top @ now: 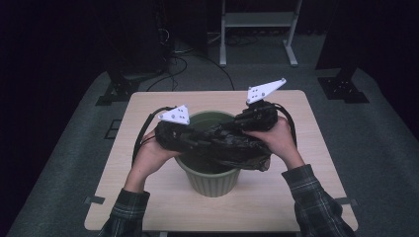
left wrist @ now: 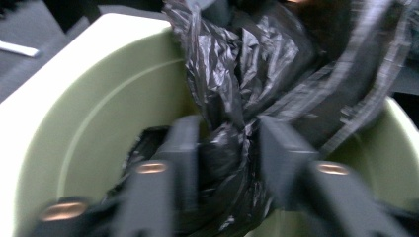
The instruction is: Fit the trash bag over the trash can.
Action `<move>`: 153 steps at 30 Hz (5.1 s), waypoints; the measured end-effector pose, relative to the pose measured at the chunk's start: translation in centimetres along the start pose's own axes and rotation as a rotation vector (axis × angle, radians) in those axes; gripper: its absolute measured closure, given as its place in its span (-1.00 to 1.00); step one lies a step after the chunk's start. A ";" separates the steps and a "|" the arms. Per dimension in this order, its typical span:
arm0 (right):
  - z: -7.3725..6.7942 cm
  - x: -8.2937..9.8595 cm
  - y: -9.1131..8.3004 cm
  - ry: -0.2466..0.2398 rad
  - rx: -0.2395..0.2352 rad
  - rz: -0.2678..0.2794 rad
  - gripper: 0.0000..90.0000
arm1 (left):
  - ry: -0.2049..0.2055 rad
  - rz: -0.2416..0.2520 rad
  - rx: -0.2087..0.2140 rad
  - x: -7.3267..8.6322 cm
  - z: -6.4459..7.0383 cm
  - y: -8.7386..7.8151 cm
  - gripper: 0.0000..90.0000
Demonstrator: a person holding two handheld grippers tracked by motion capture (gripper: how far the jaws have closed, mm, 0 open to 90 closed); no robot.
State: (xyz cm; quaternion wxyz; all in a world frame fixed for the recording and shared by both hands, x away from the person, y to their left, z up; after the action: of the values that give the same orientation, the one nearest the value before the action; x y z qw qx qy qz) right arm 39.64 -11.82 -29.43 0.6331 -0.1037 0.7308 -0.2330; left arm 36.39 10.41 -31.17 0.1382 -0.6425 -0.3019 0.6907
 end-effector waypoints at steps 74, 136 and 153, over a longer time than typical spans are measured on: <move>-0.8 1.6 1.2 0.026 0.005 -0.034 1.00 | -0.024 0.122 -0.040 -2.3 2.0 -2.0 -0.11; -0.8 3.5 -1.9 0.051 0.041 0.003 1.00 | -0.018 0.159 -0.052 -3.7 0.6 -3.3 0.02; -0.9 3.5 -2.1 0.040 0.023 0.019 1.00 | -0.091 0.033 0.015 -5.6 -3.9 3.1 0.32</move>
State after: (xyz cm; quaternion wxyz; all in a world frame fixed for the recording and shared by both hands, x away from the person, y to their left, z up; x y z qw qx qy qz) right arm 37.81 -15.06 -31.40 0.6216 -0.0846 0.7416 -0.2376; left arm 41.53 5.70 -28.50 0.1177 -0.6143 -0.2918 0.7236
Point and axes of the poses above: each handheld gripper's, and its own axes: y roughly forward along the jaws, x roughly out of its underside, z roughly to its right, the point moved 3 cm from there along y, roughly forward along the jaws, and after that the axes turned 1 degree about -z, right-handed, at the moved point
